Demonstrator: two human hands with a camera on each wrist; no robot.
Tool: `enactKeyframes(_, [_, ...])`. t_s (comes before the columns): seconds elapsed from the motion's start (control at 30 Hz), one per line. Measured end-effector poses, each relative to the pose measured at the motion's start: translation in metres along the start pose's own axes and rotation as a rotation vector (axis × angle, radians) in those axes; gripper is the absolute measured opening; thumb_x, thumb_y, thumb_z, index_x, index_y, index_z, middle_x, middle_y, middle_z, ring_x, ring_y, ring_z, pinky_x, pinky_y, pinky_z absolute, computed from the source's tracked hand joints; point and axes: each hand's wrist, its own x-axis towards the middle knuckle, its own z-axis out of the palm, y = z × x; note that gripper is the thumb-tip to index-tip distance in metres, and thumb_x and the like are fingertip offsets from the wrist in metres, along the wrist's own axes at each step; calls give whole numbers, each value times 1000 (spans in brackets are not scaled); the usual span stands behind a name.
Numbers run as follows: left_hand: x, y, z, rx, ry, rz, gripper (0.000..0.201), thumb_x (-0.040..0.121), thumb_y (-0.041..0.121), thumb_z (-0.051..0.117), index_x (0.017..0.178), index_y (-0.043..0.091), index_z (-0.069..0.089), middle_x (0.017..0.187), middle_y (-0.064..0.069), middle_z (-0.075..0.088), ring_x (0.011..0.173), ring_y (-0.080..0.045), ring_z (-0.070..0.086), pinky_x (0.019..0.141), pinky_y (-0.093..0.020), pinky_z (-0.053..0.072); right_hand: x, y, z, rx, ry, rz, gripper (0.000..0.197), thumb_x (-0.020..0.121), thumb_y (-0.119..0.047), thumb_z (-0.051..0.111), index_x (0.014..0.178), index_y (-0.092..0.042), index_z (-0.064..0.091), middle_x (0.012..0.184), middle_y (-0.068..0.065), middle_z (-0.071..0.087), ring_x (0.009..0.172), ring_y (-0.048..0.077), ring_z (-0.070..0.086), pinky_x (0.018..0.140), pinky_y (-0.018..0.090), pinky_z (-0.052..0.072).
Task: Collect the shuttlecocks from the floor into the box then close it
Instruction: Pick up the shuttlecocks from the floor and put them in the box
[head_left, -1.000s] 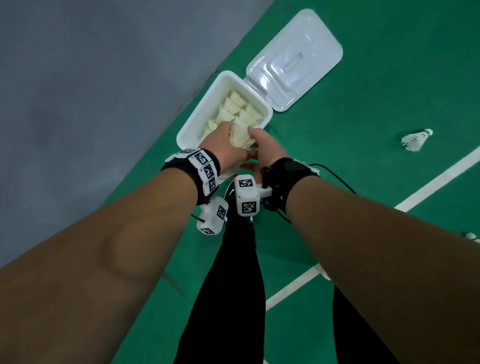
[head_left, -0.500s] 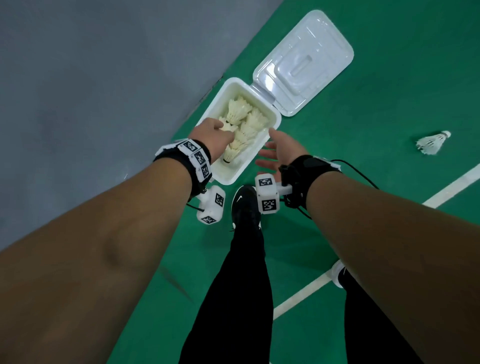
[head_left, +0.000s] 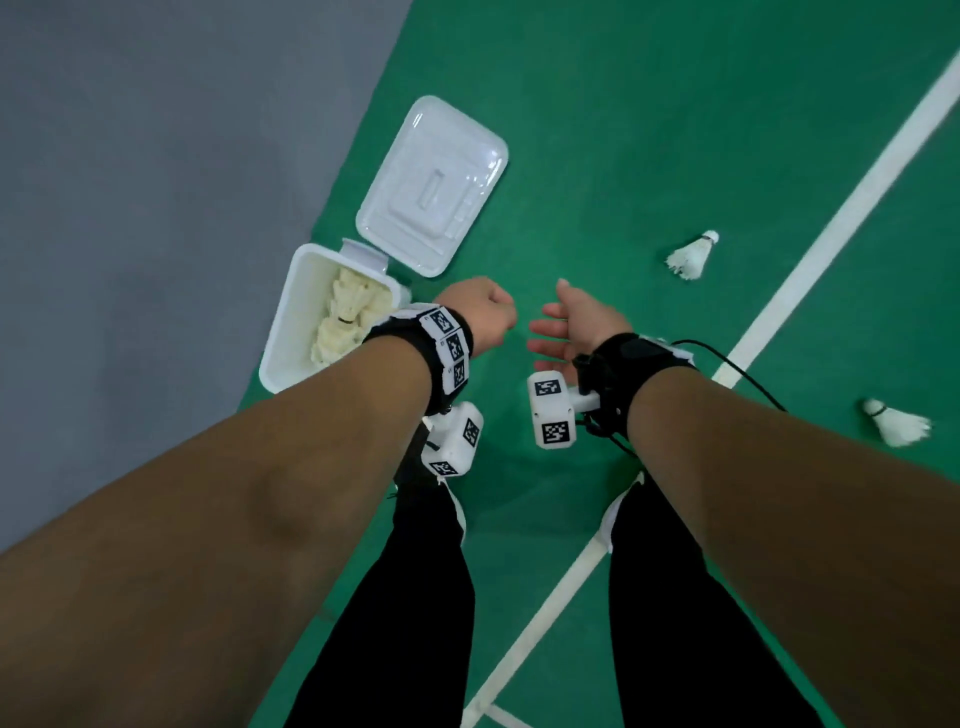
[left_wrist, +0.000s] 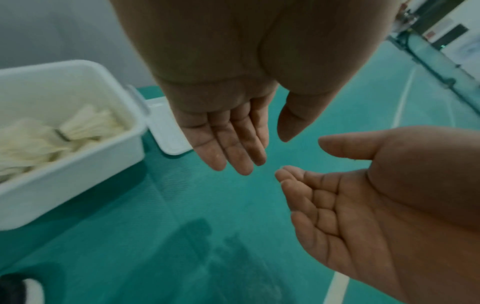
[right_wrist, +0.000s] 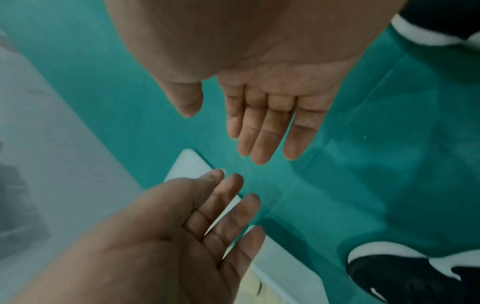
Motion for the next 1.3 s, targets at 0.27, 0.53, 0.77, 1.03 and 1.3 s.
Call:
enactKeyframes(0.27, [6, 177, 96, 275, -113, 126, 13, 97, 22, 57, 92, 21, 69, 103, -3, 79, 92, -22, 77, 84, -37, 64, -22, -39, -210, 156, 124, -50, 42, 111, -47, 43, 120, -11, 61, 96, 5, 66, 76, 22, 63, 71, 38, 50])
enactKeyframes(0.53, [50, 238, 203, 641, -88, 234, 33, 102, 23, 53, 130, 13, 69, 114, -4, 70, 87, -22, 61, 70, -29, 46, 2, -6, -349, 278, 302, -24, 27, 107, -36, 52, 94, -14, 62, 87, 4, 69, 67, 19, 64, 60, 33, 49])
enactKeyframes(0.77, [132, 205, 228, 908, -196, 299, 54, 93, 39, 60, 148, 40, 56, 169, -2, 23, 138, -34, 48, 112, -42, 47, 67, 32, -335, 353, 283, 63, 26, 106, -35, 53, 101, -12, 65, 94, 6, 72, 66, 20, 65, 58, 29, 51])
enactKeyframes(1.03, [180, 177, 214, 1104, -251, 214, 89, 85, 1, 50, 162, 43, 32, 174, 14, -13, 161, -33, 10, 114, -50, 47, 109, 20, -300, 356, 208, 3, 31, 108, -33, 52, 124, -9, 65, 87, 3, 68, 67, 19, 64, 63, 30, 49])
enactKeyframes(1.3, [192, 194, 221, 1099, -119, 457, 88, 95, 23, 65, 168, 14, 16, 176, -2, 10, 157, -30, 27, 124, -40, 31, 120, 40, -320, 412, 276, 3, 26, 107, -29, 53, 116, -9, 66, 88, 6, 70, 63, 18, 66, 58, 27, 50])
